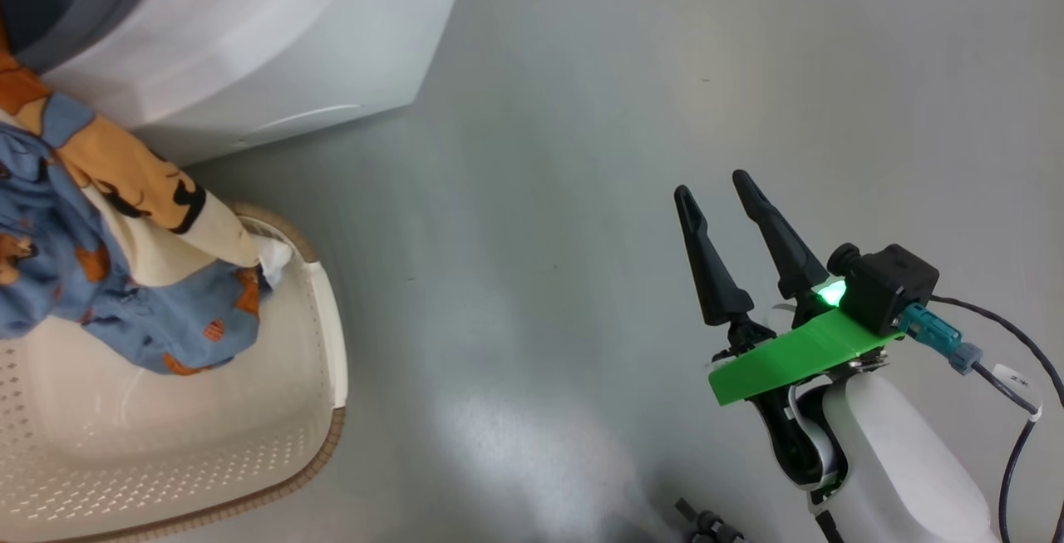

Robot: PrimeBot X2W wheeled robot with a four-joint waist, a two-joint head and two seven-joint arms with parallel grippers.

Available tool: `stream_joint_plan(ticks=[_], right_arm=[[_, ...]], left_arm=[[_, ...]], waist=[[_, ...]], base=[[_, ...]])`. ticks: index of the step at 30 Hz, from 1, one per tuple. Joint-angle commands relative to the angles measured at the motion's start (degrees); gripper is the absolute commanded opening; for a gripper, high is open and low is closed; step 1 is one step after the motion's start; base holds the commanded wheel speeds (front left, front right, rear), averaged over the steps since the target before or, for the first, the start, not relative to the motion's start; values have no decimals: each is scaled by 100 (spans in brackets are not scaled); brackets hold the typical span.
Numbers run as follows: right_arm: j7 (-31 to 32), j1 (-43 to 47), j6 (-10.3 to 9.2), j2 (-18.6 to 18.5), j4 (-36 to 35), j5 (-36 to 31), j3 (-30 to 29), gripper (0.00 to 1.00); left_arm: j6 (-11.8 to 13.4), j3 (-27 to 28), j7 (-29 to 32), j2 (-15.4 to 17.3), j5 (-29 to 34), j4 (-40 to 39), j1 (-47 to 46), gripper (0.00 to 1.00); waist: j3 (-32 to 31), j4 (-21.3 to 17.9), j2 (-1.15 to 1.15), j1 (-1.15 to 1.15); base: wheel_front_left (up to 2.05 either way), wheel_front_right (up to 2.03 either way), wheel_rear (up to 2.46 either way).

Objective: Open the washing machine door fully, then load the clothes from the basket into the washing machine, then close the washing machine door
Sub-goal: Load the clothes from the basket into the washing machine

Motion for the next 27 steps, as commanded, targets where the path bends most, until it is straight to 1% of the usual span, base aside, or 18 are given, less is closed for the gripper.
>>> stream_joint_plan(ticks=[1, 6, 13, 18, 27], right_arm=[[-46, 19, 26, 27, -68, -39, 81, 100], [-46, -20, 26, 31, -12, -38, 82, 100], [-46, -83, 26, 8, 73, -29, 77, 100], [-46, -83, 26, -82, 159, 18, 71, 100], [-46, 67, 26, -293, 391, 169, 84, 100]], left_arm=[[-70, 20, 21, 187, 47, 21, -10, 100], [-203, -41, 9, 66, 11, 457, 9, 100], [-371, -124, -68, -115, 5, 697, 322, 100], [-446, -106, -86, -275, -29, 591, 727, 100], [-570, 18, -89, -564, -151, 187, 1803, 100]], waist=[[-54, 59, 0, 0], [-257, 167, 0, 0], [-701, 406, 0, 0], [-1086, 601, 0, 0], [-1871, 963, 0, 0]], base=[[0, 0, 0], [0, 0, 0], [0, 0, 0], [0, 0, 0], [0, 0, 0]])
